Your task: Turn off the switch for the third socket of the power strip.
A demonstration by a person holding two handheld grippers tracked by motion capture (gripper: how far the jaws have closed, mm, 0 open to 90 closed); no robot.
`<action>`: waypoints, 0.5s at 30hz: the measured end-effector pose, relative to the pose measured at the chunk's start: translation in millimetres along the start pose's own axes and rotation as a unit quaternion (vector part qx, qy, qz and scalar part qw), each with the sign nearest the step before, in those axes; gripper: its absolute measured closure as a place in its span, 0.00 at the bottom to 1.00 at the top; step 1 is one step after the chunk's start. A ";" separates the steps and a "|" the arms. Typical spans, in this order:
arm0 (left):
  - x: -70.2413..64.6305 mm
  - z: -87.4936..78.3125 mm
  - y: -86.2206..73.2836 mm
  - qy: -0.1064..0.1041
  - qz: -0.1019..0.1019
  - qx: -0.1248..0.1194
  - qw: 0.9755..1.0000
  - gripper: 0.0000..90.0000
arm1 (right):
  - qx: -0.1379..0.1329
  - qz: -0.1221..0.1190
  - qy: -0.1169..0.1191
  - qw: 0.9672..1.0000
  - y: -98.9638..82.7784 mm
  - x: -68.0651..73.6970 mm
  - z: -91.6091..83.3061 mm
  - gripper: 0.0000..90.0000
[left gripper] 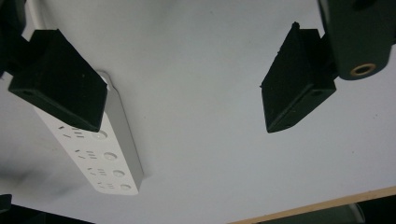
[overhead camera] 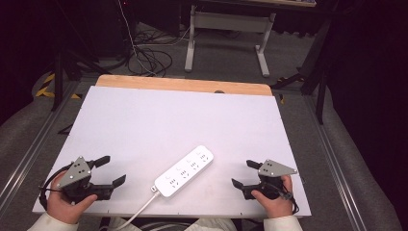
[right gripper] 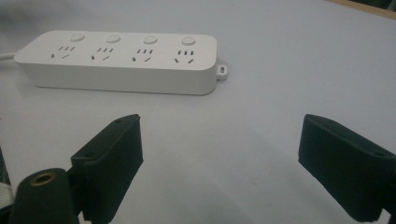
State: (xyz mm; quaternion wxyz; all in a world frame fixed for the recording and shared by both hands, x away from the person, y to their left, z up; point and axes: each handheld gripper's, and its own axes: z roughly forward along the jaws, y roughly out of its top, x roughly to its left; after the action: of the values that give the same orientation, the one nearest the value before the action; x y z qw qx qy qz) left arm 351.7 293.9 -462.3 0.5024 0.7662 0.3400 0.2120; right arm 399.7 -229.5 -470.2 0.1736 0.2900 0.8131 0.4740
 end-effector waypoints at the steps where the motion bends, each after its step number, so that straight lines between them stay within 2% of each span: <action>1: 0.1 -0.2 0.0 -0.001 -0.003 0.000 1.000 0.17 | 0.000 -0.001 0.000 1.000 0.0 -0.1 0.0 0.16; 7: -0.2 -1.7 0.2 -0.004 -0.014 -0.004 1.000 0.18 | 0.002 0.001 0.001 1.000 1.0 0.7 -0.6 0.18; 15: -0.2 -4.8 1.9 0.003 0.009 0.001 1.000 0.20 | 0.005 -0.006 0.003 1.000 3.3 1.8 -1.9 0.23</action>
State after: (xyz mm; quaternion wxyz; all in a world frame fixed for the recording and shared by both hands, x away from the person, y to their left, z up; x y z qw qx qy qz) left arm 349.0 296.2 -458.6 0.4985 0.7690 0.3349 0.2189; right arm 398.3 -228.4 -466.4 0.1727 0.2846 0.8176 0.4697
